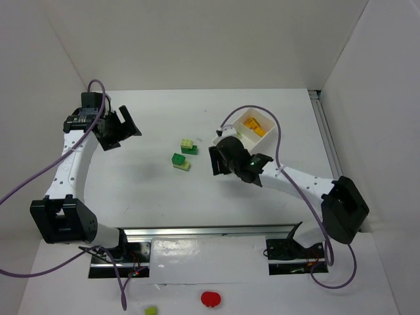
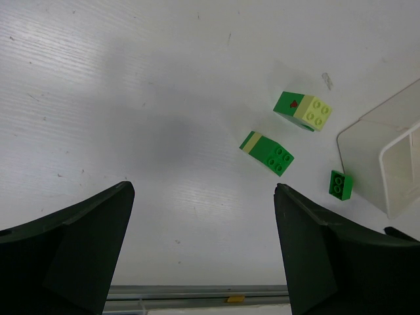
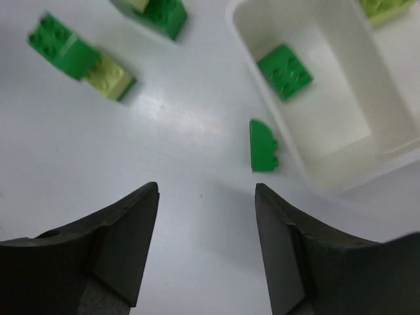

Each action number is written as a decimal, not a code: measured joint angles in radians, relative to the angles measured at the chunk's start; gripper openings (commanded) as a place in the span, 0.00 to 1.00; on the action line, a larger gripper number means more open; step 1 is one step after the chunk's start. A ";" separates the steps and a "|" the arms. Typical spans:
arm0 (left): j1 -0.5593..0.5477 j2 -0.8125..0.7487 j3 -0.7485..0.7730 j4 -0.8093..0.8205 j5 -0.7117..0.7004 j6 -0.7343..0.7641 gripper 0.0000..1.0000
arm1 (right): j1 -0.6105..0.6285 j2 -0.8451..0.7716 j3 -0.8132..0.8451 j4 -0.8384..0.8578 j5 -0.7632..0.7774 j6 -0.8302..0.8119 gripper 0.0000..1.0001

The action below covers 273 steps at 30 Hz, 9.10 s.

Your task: Sort the legos into containers by color

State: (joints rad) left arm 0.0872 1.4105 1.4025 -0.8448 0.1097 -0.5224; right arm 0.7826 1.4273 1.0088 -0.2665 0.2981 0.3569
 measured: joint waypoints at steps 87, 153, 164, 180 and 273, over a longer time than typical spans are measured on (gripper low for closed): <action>-0.032 0.061 -0.035 -0.008 0.018 0.071 0.97 | 0.087 0.467 0.500 -0.019 -0.273 -0.304 0.79; -0.353 0.091 -0.123 0.364 1.000 0.472 0.93 | -0.319 0.212 0.330 -0.009 -1.423 -0.166 0.14; -0.356 0.094 -0.121 0.304 1.073 0.524 0.75 | -0.319 0.213 0.330 0.009 -1.423 -0.140 0.14; -0.350 0.126 -0.115 0.298 1.093 0.515 0.00 | -0.317 0.213 0.333 0.021 -1.447 -0.115 0.14; -0.204 0.143 -0.115 0.440 1.023 0.262 0.00 | -0.260 0.290 0.283 0.275 -1.310 0.024 0.07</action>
State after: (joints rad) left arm -0.1165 1.5532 1.2873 -0.4046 1.1324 -0.2607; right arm 0.5228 1.7172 1.2919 0.0082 -1.0119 0.3805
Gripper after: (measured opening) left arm 0.378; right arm 0.442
